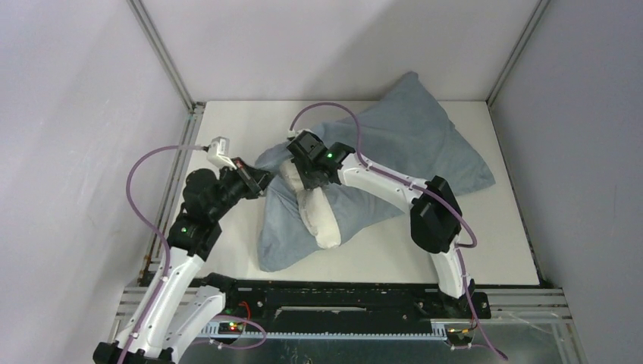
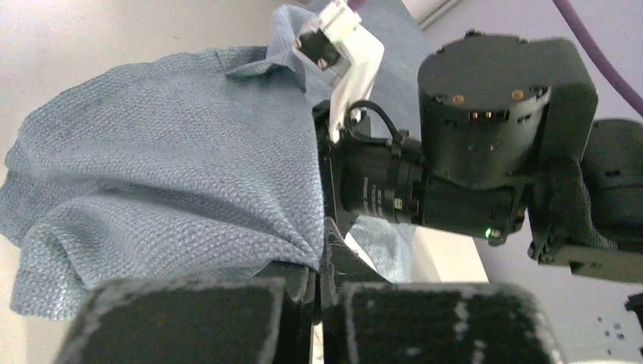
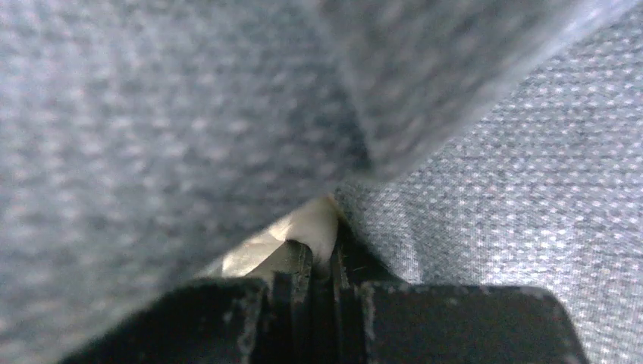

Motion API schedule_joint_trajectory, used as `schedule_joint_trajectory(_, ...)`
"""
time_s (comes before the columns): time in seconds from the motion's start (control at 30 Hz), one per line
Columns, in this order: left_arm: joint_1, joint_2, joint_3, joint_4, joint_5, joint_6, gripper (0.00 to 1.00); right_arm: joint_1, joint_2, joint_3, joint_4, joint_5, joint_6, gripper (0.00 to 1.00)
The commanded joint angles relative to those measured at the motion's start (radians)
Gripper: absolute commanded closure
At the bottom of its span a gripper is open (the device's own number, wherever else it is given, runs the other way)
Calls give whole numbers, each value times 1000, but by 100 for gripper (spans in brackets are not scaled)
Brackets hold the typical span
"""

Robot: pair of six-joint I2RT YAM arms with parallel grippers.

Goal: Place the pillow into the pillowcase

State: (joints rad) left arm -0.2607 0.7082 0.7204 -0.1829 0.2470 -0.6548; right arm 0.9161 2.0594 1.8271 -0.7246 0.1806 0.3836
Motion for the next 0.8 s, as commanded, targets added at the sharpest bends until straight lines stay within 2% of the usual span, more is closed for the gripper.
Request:
schedule_joint_trajectory(0.0, -2, -51, 1, 137, 83, -29, 100, -71, 14, 59, -142, 66, 65, 100)
schedule_joint_trajectory(0.23, -3, -8, -99, 24, 130, -80, 100, -152, -75, 175, 7, 23, 131, 100)
schedule_joint_trajectory(0.3, 0, 25, -103, 21, 127, -81, 100, -141, -97, 182, 49, -48, 112, 86)
schedule_joint_trajectory(0.37, 5, 71, -81, 26, 102, -73, 100, -112, -113, 195, 42, -52, 80, 69)
schedule_joint_trajectory(0.53, 32, 237, 17, 108, 147, -98, 100, -34, -198, 151, 14, -35, -5, 44)
schedule_joint_trajectory(0.6, 35, 299, 75, 105, 154, -86, 100, 9, -245, 115, 1, -1, -59, 39)
schedule_joint_trajectory(0.77, 68, 393, 165, 101, 165, -76, 100, 135, -370, -63, -10, 71, -176, 34)
